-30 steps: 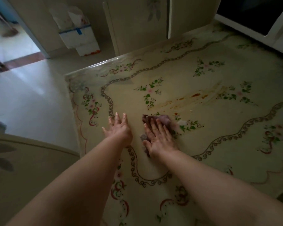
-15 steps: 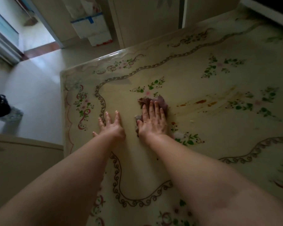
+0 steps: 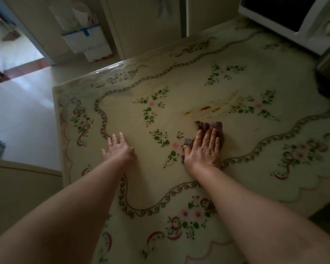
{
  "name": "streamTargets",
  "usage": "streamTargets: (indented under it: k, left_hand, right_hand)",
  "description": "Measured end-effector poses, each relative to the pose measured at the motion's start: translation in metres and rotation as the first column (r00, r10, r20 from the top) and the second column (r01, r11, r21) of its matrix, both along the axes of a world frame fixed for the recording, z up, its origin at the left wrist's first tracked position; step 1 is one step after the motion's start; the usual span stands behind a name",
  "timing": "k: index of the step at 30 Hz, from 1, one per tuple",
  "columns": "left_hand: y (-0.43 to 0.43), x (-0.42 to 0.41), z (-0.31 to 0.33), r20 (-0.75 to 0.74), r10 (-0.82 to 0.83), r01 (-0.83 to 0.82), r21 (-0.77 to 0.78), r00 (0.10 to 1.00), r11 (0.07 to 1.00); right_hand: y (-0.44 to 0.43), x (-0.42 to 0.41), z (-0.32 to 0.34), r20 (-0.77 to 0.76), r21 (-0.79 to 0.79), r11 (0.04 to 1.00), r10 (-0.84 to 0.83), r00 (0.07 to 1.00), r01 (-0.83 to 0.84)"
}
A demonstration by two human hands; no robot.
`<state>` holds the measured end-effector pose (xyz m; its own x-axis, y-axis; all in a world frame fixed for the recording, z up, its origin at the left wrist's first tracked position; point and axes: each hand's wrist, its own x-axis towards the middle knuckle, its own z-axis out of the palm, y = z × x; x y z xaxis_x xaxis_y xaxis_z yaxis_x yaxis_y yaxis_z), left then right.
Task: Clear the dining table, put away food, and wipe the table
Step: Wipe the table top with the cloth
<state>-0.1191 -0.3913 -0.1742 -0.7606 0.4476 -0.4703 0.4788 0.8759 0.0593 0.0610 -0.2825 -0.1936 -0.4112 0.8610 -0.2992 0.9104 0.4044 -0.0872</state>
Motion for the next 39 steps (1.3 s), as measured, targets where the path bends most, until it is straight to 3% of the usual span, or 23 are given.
streamTargets:
  k: [4, 10, 21, 31, 34, 39]
  left_hand:
    - [-0.013, 0.026, 0.003, 0.031, -0.054, 0.052, 0.037, 0.998, 0.998]
    - [-0.049, 0.044, 0.022, 0.033, -0.128, 0.124, 0.084, 0.991, 0.989]
    - [-0.131, 0.065, 0.034, 0.054, -0.169, 0.161, 0.130, 0.984, 0.978]
    - [-0.164, 0.078, 0.048, 0.097, -0.199, 0.185, 0.138, 0.975, 0.973]
    - [-0.148, 0.088, 0.050, 0.119, -0.238, 0.224, 0.124, 0.964, 0.967]
    - [-0.108, 0.110, 0.056, 0.170, -0.355, 0.334, 0.139, 0.919, 0.932]
  right_hand:
    - [-0.016, 0.031, 0.005, 0.039, -0.018, 0.999, -0.044, 0.998, 0.045]
    - [-0.056, 0.059, 0.008, -0.022, -0.102, 0.995, 0.004, 1.000, -0.006]
    - [-0.150, 0.051, 0.006, -0.058, -0.158, 0.953, 0.252, 0.966, -0.258]
    - [-0.212, 0.063, 0.015, -0.070, -0.234, 0.827, 0.510, 0.857, -0.511]
    - [-0.218, 0.079, 0.011, -0.023, -0.221, 0.847, 0.491, 0.871, -0.483]
    - [-0.178, 0.094, 0.014, 0.022, -0.204, 0.928, 0.322, 0.946, -0.311]
